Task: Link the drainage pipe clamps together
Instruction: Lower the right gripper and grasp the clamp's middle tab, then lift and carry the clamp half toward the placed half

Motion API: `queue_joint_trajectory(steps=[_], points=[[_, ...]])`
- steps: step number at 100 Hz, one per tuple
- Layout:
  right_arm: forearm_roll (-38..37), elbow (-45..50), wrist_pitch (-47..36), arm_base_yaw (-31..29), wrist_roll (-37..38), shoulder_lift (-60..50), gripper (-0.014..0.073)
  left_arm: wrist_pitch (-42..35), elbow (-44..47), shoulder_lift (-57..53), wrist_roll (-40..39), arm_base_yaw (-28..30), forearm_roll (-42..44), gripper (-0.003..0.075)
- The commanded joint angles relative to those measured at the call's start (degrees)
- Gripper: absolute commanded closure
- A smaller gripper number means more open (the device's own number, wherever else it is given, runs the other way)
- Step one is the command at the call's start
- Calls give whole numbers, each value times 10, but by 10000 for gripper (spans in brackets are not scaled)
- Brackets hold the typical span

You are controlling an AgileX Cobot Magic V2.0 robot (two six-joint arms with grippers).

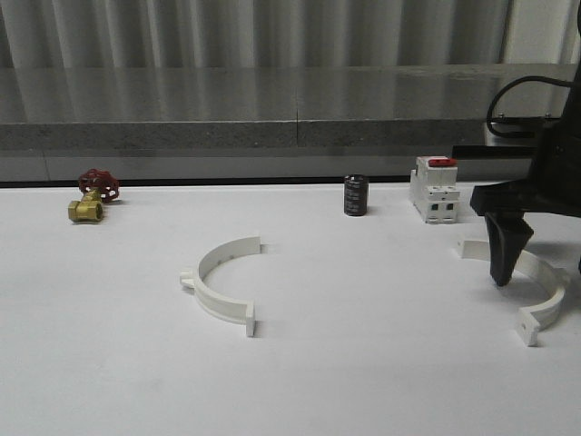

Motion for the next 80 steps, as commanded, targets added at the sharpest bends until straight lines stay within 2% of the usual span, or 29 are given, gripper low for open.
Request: queue_joint_trajectory(steps=[1,19,37,51,80], points=[[1,-14,1,-1,0,-25,7,-39,-15,4,0,-2,-12,741],[2,-14,3,-1,1,-25,227,-39,-15,4,0,-2,-12,741],[4,-14,4,-1,12,-25,377,-39,-15,4,0,-2,-12,741],[4,-14,4,-1,17,-25,435,-39,-15,4,0,-2,-12,741],[4,-14,4,-1,17,-25,436,-39,-15,4,0,-2,-12,741]])
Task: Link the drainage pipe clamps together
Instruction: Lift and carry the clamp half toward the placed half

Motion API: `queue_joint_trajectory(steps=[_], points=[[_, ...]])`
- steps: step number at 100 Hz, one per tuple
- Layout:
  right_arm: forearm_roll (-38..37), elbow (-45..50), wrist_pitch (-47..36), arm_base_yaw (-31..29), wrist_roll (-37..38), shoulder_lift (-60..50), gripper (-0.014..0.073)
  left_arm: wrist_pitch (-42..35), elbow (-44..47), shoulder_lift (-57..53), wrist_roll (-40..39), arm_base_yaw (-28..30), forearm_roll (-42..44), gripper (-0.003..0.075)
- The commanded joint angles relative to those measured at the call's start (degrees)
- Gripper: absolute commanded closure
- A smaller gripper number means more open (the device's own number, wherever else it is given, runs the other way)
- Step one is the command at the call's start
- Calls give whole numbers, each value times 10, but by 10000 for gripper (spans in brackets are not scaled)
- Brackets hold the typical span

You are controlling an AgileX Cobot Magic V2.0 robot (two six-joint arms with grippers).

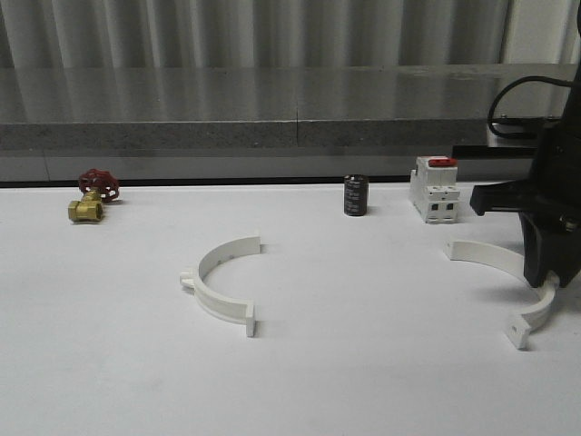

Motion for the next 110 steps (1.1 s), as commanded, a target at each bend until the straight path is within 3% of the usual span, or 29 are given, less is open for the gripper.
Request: queue_joint_trajectory(steps=[1,29,68,110], points=[[2,-14,-1,-1,-2,-25,436,-39,-15,4,0,-2,-12,741],[15,-42,24,12,16,-26,436,-39,-15,4,0,-2,-12,741],[0,-122,11,157,154,-24,436,-39,-15,4,0,-2,-12,741],[-54,-187,48,230,255,23,447,-39,-15,4,0,-2,-12,741]])
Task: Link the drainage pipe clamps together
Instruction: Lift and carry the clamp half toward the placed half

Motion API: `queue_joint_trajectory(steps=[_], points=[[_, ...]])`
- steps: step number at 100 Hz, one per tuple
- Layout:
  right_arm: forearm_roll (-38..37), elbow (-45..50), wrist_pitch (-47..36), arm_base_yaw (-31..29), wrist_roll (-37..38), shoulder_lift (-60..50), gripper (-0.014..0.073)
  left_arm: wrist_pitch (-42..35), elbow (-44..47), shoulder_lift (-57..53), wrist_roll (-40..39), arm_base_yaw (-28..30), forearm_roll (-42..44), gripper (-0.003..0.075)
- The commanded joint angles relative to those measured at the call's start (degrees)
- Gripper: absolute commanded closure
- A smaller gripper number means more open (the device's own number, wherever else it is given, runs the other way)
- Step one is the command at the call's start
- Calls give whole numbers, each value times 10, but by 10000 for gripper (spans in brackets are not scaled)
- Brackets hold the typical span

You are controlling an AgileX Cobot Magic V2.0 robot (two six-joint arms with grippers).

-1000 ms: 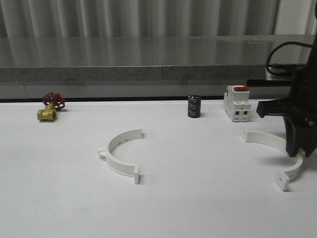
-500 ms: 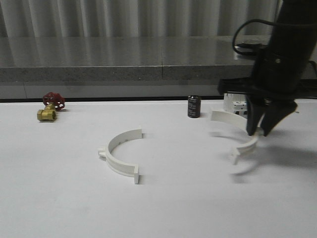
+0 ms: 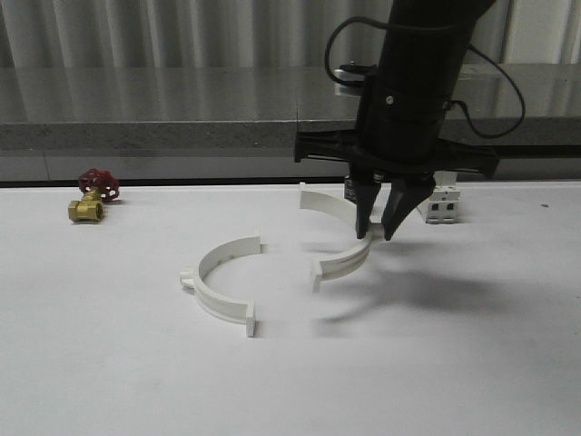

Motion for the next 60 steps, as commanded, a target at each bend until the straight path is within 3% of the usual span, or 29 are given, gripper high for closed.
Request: queue_joint_trajectory(steps=[1,60], points=[[-20,-27,0,10,19,-18,449,-39,-15,4,-1,-2,-12,741],[-36,-34,0,36,73,-9,450,-39,-15,4,-1,-2,-12,741]])
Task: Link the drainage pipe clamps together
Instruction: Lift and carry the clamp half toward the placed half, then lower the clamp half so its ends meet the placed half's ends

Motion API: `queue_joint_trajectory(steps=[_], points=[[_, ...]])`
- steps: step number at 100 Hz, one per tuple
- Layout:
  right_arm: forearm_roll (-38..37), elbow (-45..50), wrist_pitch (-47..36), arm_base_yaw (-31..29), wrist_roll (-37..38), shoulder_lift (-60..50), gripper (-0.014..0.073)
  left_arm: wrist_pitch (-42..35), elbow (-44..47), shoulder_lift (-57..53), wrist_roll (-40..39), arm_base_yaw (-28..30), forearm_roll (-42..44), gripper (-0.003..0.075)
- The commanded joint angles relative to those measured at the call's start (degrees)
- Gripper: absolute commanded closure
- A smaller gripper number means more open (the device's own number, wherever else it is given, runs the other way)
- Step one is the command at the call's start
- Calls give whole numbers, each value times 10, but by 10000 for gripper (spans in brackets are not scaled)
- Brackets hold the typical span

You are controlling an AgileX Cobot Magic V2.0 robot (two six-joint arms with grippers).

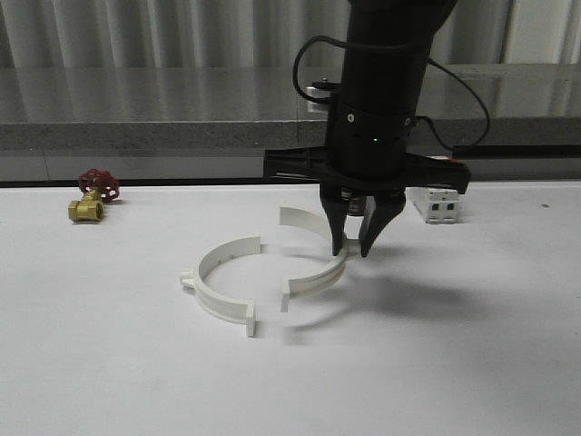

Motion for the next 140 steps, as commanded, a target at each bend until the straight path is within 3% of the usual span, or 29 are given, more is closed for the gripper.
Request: queue_joint_trajectory(steps=[1,140], points=[[-12,-18,-13,-1,5,-29,450,-39,-15,4,-1,-2,-12,741],[-9,-51,-18,16,28,18,450,-39,-15,4,-1,-2,-12,741]])
